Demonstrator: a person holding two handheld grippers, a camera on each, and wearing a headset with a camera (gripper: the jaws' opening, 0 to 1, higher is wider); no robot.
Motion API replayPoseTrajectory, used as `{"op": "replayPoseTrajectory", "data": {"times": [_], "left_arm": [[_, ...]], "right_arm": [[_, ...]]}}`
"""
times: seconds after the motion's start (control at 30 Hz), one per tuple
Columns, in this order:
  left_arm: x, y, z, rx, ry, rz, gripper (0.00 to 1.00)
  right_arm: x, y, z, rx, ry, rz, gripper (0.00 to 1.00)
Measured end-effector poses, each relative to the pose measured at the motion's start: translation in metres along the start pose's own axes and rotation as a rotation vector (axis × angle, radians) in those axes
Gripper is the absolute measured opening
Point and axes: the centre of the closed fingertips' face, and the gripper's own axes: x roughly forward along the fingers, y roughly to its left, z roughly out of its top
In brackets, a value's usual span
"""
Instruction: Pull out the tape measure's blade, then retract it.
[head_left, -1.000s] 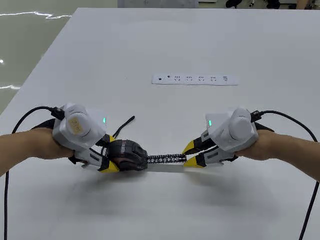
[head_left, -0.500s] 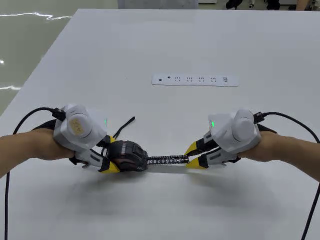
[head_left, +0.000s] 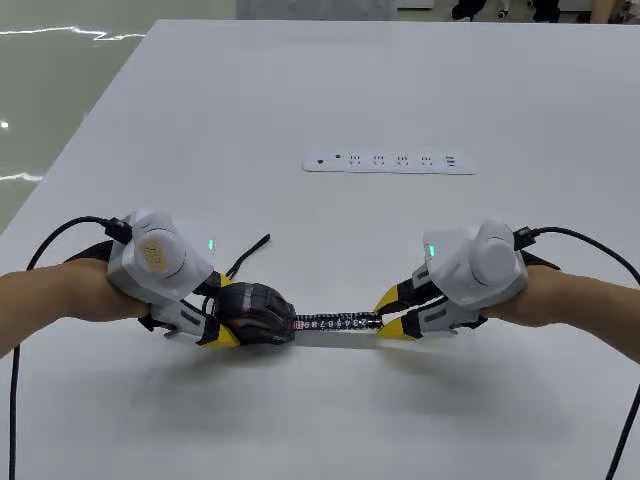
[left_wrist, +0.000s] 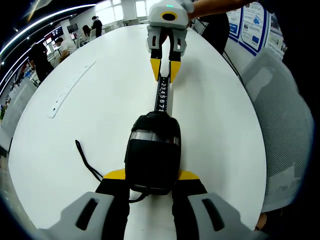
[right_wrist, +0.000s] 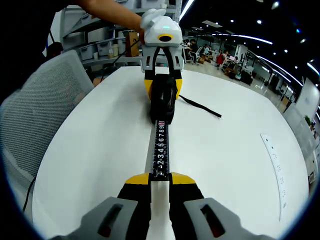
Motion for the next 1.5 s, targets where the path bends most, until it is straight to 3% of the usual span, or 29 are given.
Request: {"op": "replayPoseTrajectory", "data": {"times": [1.5], "left_arm": [[0.000, 0.000, -0.001, 0.006, 0.004, -0.003, 0.27]], "right_arm": [[-0.012, -0.001, -0.013, 0.003, 0.003, -0.009, 0.11]]}}
